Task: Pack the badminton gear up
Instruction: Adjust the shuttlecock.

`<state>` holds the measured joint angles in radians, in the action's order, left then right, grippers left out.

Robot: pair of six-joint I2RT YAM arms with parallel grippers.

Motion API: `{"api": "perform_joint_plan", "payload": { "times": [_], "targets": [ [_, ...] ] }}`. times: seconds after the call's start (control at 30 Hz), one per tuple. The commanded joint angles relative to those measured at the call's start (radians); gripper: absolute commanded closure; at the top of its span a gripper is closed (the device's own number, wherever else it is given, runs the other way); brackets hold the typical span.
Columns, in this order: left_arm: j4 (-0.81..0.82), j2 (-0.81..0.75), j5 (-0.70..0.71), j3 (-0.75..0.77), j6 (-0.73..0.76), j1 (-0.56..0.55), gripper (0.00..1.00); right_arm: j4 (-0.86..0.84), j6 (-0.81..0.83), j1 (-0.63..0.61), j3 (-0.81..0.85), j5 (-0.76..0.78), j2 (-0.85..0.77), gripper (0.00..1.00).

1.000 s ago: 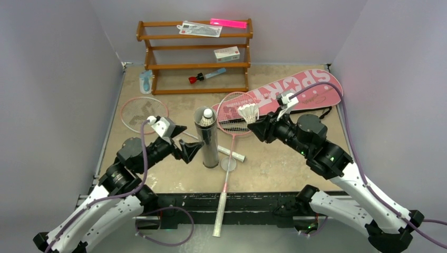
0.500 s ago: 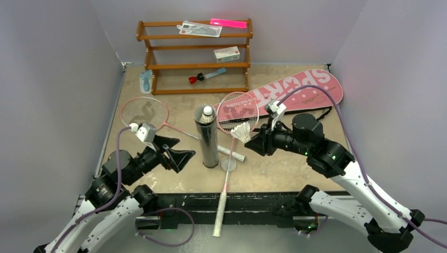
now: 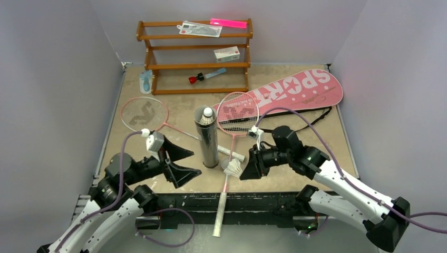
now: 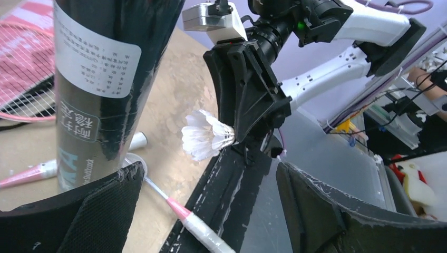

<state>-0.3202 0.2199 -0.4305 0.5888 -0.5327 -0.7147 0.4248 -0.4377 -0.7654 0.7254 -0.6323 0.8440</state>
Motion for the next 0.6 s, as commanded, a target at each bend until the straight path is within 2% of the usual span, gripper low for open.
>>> {"api": "perform_joint_plan", "payload": {
  "times": [0.0, 0.2, 0.4, 0.57],
  "targets": [
    [0.123, 0.079, -0.119, -0.035, -0.033, 0.0, 0.07, -0.236, -0.127, -0.002, -0.079, -0.199, 0.006, 0.78],
    [0.265, 0.126, -0.223, -0.11, -0.093, 0.0, 0.09, -0.367, -0.189, -0.014, -0.114, -0.258, 0.023, 0.79],
    [0.304, 0.152, -0.308, -0.122, -0.101, -0.002, 0.23, -0.414, -0.214, -0.041, -0.1, -0.265, 0.033, 0.78],
    [0.362, 0.161, -0.335, -0.135, -0.127, -0.002, 0.29, -0.434, -0.225, -0.074, -0.083, -0.257, 0.054, 0.78]
  ]
}}
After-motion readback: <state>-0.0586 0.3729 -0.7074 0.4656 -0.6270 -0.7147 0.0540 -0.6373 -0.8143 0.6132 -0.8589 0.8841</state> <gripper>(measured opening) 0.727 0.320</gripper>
